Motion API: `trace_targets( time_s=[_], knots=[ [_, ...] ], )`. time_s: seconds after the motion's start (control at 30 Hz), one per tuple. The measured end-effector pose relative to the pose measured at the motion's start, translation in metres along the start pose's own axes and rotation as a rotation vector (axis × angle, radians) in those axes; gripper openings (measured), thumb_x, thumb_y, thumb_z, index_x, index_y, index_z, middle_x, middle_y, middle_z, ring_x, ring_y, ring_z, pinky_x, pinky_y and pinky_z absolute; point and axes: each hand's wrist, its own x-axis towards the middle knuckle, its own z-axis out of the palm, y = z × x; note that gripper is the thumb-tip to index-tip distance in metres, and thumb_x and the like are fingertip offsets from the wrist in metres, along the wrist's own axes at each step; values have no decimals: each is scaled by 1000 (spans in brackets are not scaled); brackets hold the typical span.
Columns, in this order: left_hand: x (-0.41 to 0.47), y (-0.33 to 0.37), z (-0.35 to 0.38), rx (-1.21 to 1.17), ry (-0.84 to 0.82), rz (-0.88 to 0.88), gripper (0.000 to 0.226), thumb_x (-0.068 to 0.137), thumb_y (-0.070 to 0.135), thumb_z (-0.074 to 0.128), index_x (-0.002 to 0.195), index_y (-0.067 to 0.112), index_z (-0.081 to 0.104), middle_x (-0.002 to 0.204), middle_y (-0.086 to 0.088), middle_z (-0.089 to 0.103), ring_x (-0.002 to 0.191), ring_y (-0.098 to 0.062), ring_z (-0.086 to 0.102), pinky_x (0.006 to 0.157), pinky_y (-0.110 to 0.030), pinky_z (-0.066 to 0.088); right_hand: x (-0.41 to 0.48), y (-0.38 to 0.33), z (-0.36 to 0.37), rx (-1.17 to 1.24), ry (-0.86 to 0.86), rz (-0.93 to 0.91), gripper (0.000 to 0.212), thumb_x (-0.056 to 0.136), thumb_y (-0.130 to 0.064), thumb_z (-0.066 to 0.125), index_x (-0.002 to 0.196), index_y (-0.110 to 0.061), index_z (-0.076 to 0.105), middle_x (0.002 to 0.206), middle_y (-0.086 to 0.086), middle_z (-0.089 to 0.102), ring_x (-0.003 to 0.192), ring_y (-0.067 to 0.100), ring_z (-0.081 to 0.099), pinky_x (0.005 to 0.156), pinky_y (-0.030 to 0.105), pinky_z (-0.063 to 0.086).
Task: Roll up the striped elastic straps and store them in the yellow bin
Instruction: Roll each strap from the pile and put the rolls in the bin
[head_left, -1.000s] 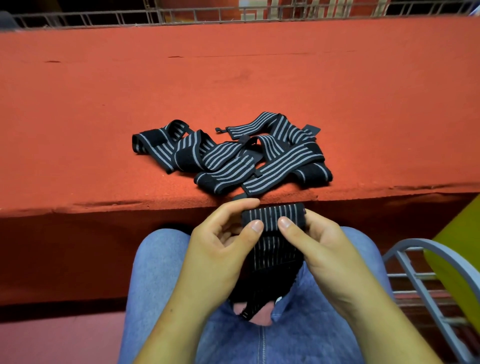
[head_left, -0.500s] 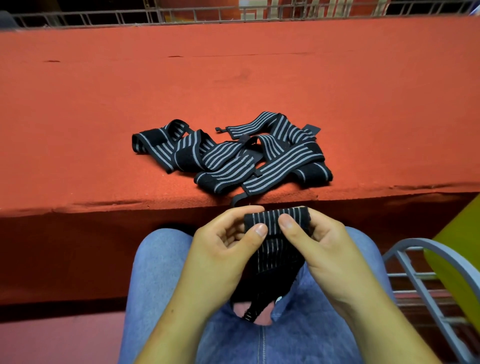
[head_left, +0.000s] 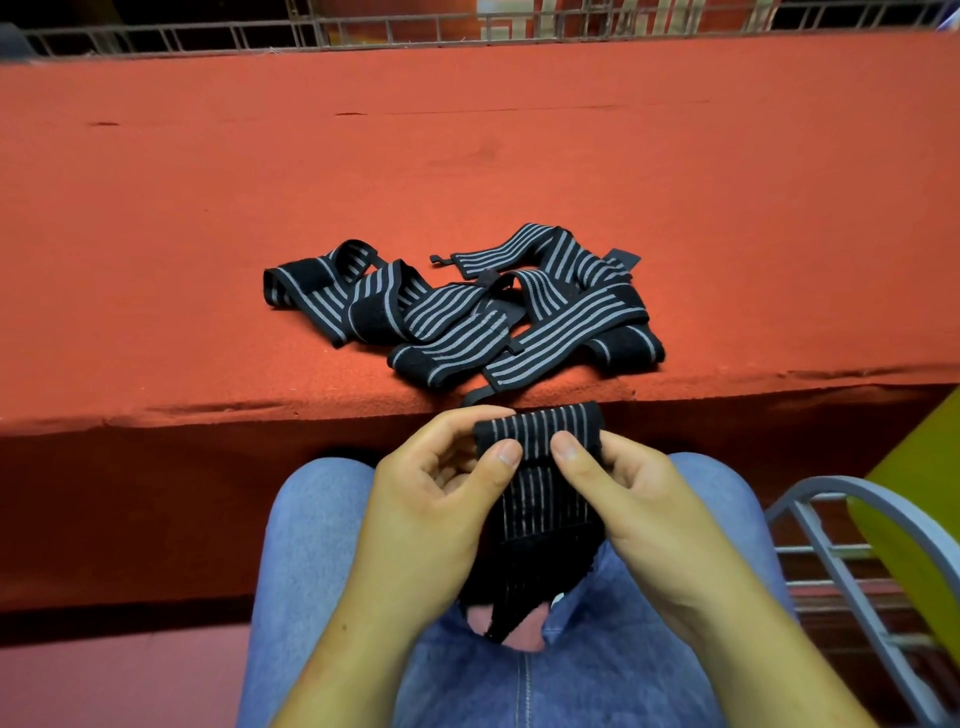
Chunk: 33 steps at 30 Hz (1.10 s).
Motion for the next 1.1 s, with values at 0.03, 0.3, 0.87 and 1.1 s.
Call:
trace_targets(
  time_s=[0.03, 0.3, 0.87, 1.1],
  knots=[
    [0, 0, 0, -1, 3, 7, 19, 92, 9, 72, 103, 24, 77, 101, 0, 79, 95, -15, 75, 84, -24, 57, 0, 0, 0, -5, -5, 4, 41, 85, -51, 67, 109, -22, 81, 108, 9, 81, 107, 24, 76, 98, 44, 57],
    [-1, 4, 1, 24, 3, 39, 28, 93, 1, 70, 105, 26, 76, 102, 4, 78, 96, -8, 73, 82, -20, 56, 0, 0, 1, -19, -19, 14, 36, 83, -54, 65, 103, -28, 81, 105, 6, 82, 105, 22, 77, 96, 43, 58],
    [-1, 0, 2, 103, -10, 111, 49, 87, -20, 64, 94, 26, 79, 114, 8, 73, 115, -6, 68, 89, -14, 51, 0, 0, 3, -67, 7, 36, 80, 68, -92, 64, 104, -21, 75, 104, 9, 78, 105, 29, 75, 102, 59, 54],
    [-3, -1, 5, 49, -63, 19, 49, 90, -17, 60, 113, 25, 73, 123, 9, 73, 118, -6, 67, 95, -19, 51, 2, 2, 1, -21, 5, 5, 42, 88, -58, 64, 99, -19, 73, 88, -2, 71, 89, 12, 65, 88, 46, 53]
  ],
)
